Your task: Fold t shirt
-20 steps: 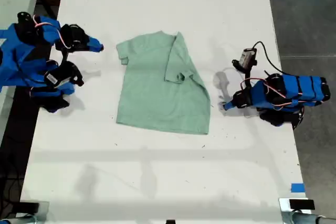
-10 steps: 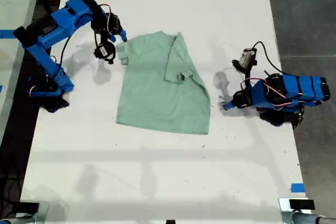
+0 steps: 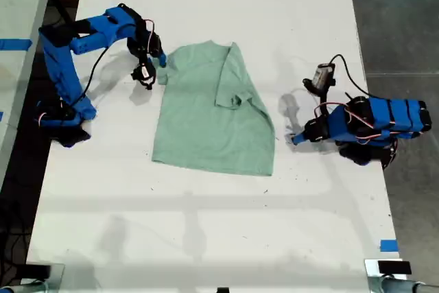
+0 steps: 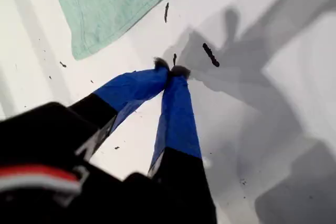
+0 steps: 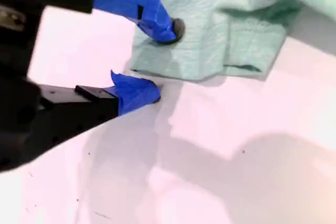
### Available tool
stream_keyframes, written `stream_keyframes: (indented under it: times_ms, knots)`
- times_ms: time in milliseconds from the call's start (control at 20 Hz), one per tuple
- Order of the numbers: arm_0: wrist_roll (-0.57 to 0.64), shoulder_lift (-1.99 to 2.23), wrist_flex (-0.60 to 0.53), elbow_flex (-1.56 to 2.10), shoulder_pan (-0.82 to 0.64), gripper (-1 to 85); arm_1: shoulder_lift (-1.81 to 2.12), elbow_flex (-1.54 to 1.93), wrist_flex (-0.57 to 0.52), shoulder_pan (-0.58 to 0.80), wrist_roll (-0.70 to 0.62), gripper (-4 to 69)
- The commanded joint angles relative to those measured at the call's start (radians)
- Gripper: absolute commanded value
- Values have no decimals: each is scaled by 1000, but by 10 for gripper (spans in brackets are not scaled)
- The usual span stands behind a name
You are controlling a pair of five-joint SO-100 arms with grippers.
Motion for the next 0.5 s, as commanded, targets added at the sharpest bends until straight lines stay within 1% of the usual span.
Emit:
stream_keyframes:
  times_ms: [0,50,200,300,350,450]
  knots:
    - [6,-21,-8,-14,12,104,11,41,-20,-8,8,15]
    - [11,-34,0,-21,8,0,11,41,-20,-8,8,15]
    - [3,-34,20,-31,9,0,11,41,-20,-8,8,15]
    - [-15,15,58,-51,40,0,11,41,-20,-8,8,15]
    - [-34,54,91,-74,67,0,11,41,-20,-8,8,15]
    - [-77,112,192,-187,135,0,11,41,-20,-8,8,15]
